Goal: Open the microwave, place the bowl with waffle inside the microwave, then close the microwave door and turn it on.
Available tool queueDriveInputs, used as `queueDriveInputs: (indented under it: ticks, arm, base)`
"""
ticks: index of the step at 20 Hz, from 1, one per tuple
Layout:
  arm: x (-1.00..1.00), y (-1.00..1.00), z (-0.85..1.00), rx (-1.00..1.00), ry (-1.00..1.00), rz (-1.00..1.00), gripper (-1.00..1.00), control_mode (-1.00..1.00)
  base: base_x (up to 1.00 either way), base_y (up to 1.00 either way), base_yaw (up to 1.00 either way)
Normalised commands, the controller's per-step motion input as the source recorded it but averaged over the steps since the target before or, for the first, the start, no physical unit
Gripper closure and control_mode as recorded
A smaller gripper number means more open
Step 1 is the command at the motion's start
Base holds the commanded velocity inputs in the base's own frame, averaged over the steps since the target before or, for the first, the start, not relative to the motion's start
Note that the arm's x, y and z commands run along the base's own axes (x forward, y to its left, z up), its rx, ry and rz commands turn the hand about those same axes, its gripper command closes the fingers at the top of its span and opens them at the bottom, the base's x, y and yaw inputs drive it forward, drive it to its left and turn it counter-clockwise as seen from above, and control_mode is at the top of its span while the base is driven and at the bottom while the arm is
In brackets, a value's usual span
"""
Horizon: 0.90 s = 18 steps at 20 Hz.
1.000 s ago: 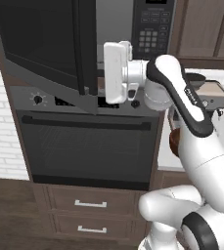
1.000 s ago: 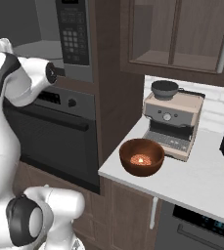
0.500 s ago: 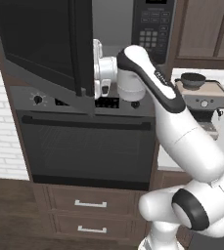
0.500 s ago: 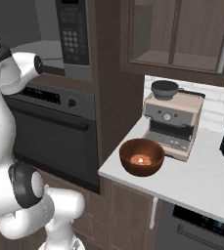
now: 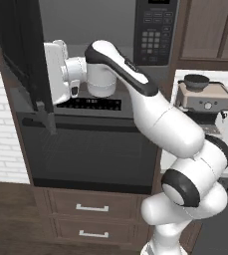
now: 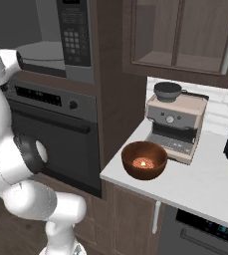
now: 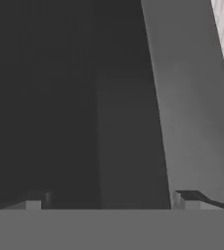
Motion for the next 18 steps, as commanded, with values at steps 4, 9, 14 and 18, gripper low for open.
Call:
queueDriveInputs:
  ticks: [4,9,14,18]
  arm:
    - [0.00,0.98,0.00,0.00,-0.02,0.22,-1.00,-1.00]
    - [-0.49,-0.14,0.00,0.07,-0.29,-0.02,-1.00,-1.00]
    - [-0.65,-1.00,-0.17,0.08,-0.34,-0.20,-1.00,-1.00]
    - [-0.67,-1.00,-0.25,0.00,-0.27,-0.23,-1.00,-1.00]
  base:
    - [0.00,0.00,0.00]
    - [0.00,0.00,0.00]
    - [0.00,0.00,0.00]
    - [0.00,0.00,0.00]
